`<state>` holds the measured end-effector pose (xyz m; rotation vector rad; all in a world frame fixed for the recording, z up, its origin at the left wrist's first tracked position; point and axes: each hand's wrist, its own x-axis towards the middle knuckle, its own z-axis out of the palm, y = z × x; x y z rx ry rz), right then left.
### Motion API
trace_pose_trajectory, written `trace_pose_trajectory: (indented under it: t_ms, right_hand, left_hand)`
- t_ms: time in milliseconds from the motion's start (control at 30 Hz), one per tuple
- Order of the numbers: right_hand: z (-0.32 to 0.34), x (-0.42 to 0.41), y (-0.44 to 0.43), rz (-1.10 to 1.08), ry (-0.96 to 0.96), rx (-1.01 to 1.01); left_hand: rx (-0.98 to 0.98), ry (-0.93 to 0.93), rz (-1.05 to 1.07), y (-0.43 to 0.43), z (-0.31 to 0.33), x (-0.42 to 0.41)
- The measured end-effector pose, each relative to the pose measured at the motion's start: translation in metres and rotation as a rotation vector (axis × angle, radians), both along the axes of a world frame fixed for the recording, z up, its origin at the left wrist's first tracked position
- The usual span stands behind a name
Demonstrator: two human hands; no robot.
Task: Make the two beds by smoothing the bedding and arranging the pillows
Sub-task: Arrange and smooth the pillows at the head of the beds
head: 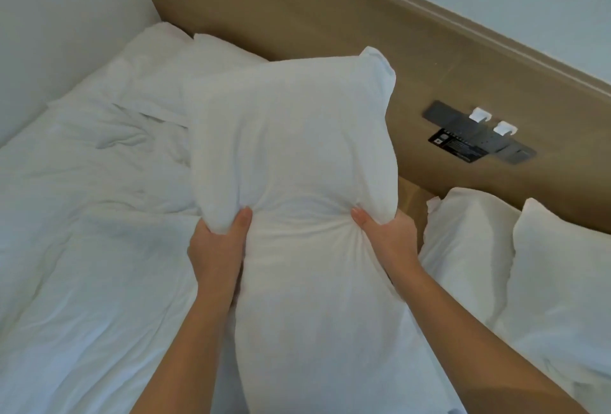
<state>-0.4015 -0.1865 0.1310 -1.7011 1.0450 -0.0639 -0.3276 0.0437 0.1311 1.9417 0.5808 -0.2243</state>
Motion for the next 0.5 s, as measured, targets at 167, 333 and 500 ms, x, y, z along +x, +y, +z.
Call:
trace_pose_trajectory:
  t_ms: [167,333,500]
  right_hand:
    - [-0.008,-0.077,-0.008,-0.118,-0.003,-0.009]
    - [-0.008,-0.165,0.003,-0.248,-0.03,0.027]
    - [-0.008,-0.241,-0.003,-0.397,0.003,0.013]
  left_hand:
    - [0.009,0.007,-0.119,-0.019,0.0,-0.048]
    - [-0.003,-0.027,-0.218,-0.023,-0.002,-0.115]
    - [-0.026,-0.01,-0.365,-0.047,-0.005,-0.164]
